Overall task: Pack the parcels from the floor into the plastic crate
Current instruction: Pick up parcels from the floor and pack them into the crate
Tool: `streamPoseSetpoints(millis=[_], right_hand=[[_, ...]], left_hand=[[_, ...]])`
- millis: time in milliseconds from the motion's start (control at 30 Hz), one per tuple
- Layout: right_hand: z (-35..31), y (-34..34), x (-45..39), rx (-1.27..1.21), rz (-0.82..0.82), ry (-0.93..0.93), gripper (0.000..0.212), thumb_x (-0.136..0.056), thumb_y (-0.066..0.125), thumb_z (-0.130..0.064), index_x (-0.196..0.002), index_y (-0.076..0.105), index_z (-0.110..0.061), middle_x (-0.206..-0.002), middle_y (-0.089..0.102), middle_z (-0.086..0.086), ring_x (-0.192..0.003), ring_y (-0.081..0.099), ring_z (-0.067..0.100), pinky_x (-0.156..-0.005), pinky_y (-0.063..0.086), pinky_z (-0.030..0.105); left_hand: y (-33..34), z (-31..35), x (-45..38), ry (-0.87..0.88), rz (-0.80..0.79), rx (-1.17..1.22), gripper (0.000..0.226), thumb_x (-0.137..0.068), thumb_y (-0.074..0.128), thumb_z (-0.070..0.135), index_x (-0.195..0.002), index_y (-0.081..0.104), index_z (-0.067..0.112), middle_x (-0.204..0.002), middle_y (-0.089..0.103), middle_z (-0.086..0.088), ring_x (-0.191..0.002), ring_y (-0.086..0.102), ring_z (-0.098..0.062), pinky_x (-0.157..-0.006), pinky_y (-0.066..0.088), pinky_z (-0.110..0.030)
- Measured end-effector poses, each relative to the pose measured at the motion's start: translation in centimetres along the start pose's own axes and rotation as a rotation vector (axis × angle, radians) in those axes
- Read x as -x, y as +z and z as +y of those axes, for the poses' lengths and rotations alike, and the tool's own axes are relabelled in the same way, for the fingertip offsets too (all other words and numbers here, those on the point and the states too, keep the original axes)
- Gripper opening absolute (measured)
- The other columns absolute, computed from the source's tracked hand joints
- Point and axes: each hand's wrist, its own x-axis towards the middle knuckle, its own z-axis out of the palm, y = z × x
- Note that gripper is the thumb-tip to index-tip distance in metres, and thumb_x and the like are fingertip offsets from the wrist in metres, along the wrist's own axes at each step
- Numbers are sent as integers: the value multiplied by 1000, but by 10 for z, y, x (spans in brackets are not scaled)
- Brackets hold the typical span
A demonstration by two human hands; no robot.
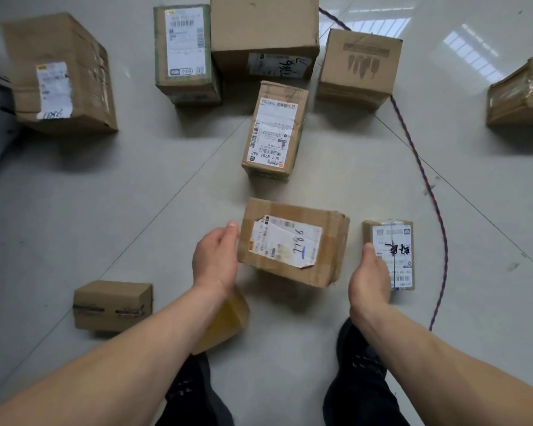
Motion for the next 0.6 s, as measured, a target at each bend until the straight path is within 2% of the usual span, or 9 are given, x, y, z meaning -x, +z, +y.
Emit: streamPoseSetpoints(millis=[67,133,267,333,367,433,467,500,600], right_hand=[[5,3,-5,-3,0,-18,48,-102,31,-48,-113,66,-16,-119,62,2,-109,53,27,-92,36,37],[9,7,-5,-54,-49,-15,46,-101,33,-46,-89,67,-18,-101,67,-7,-100,55,22,-89,39,36],[6,12,-10,-128,-58,-29,47,-100,36,-47,-69,65,-26,-77,62,-20,-94,59,20,-89,42,35],[3,13,-14,-142,-81,-44,50,-98,37,-50,-66,72,-35,-70,68,-17,-93,63,21,-95,47,40],[0,14,-15,-157,-106,-48,48,-96,37,-53,-65,72,-43,-70,71,-16,-95,66,23,-98,49,44],[-4,14,-12,-208,-157,-44,46,-94,39,-62,-64,72,-51,-75,75,-14,-95,69,25,-97,52,50],[-7,13,-9,-197,-169,-60,45,-92,39,-66,-64,72,-50,-75,75,-13,-93,70,24,-95,53,50],[-9,12,-6,-162,-169,-83,47,-88,39,-70,-65,73,-48,-74,75,-11,-90,70,24,-93,54,49],[-25,6,21,-78,-157,-113,67,-70,35,-84,-82,73,-29,-85,75,-3,-92,69,27,-95,51,52]], left_hand=[[-2,-7,-9,-61,6,-45,41,-101,36,49,-115,61,19,-119,60,-1,-113,53,-22,-93,37,-32],[1,-11,-14,-126,-78,-49,53,-100,33,55,-139,48,22,-142,49,0,-130,44,-23,-105,33,-36],[15,-9,-18,-112,-218,-41,59,-100,29,59,-149,36,27,-155,35,4,-142,32,-20,-114,24,-37],[22,-3,-19,-124,-303,14,58,-100,28,59,-149,36,28,-155,35,5,-143,31,-18,-114,23,-35],[26,-1,-18,-146,-359,53,55,-100,27,59,-146,40,31,-151,40,6,-138,37,-16,-112,25,-35],[30,5,-13,-181,-468,125,45,-100,23,60,-126,51,37,-124,59,11,-107,56,-6,-93,38,-30],[30,7,-10,-180,-481,138,45,-100,22,61,-119,55,36,-109,62,13,-93,58,-3,-82,40,-27],[27,7,-7,-172,-477,138,49,-98,22,63,-118,57,33,-103,63,12,-90,59,-5,-76,40,-27],[0,4,8,-155,-423,118,61,-93,23,71,-126,58,33,-114,64,5,-104,58,-16,-89,33,-32]])
